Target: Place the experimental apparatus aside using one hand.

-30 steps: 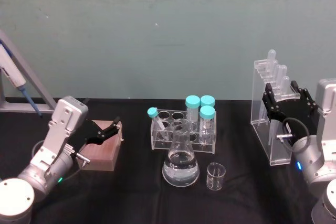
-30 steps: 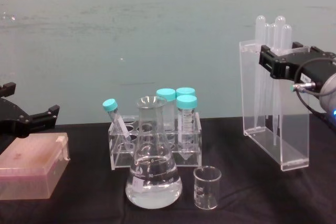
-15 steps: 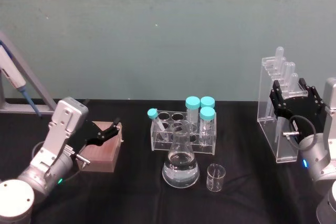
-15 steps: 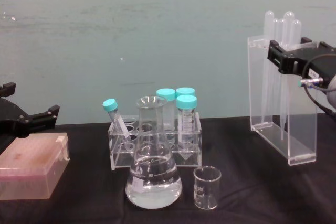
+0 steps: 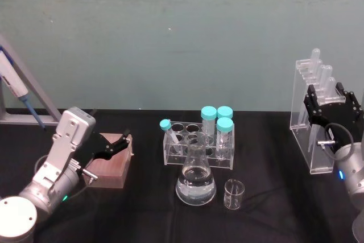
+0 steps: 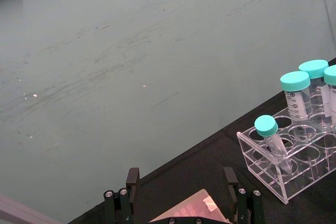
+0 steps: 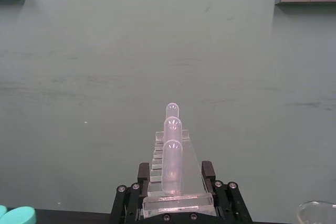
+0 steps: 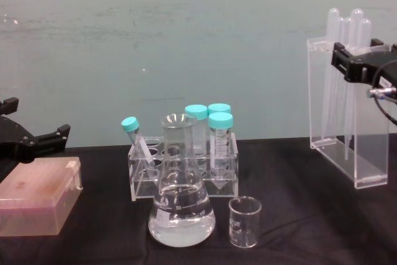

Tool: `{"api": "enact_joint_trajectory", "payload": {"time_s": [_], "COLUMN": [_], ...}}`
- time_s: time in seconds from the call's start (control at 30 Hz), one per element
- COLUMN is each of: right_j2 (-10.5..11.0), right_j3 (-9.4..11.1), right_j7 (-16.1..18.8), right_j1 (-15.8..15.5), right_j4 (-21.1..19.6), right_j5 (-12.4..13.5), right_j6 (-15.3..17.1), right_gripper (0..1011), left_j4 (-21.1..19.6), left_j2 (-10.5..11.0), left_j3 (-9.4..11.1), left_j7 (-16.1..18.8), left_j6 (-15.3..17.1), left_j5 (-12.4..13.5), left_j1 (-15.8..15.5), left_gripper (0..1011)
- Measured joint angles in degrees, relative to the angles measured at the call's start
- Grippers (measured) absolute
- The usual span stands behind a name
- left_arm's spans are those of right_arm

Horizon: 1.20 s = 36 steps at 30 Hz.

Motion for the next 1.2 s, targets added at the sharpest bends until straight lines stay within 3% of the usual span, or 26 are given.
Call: {"api": "enact_joint_trajectory", "payload": {"time_s": [1.2], "right_j2": [3.7], "right_j3": [5.2], "right_j7": [2.8], "right_j1": [0.5], "right_j4": [1.8], "right_j5": [3.3], "right_j6": [-1.9], "right_gripper": [613], "left_j4": [0.0], "left_j2": [0.0], "left_j3": [0.0], "left_j7": [0.0], "left_j6": [0.0], "left_j5": [0.0], "left_j1": [0.0], "left_gripper": [1000]}}
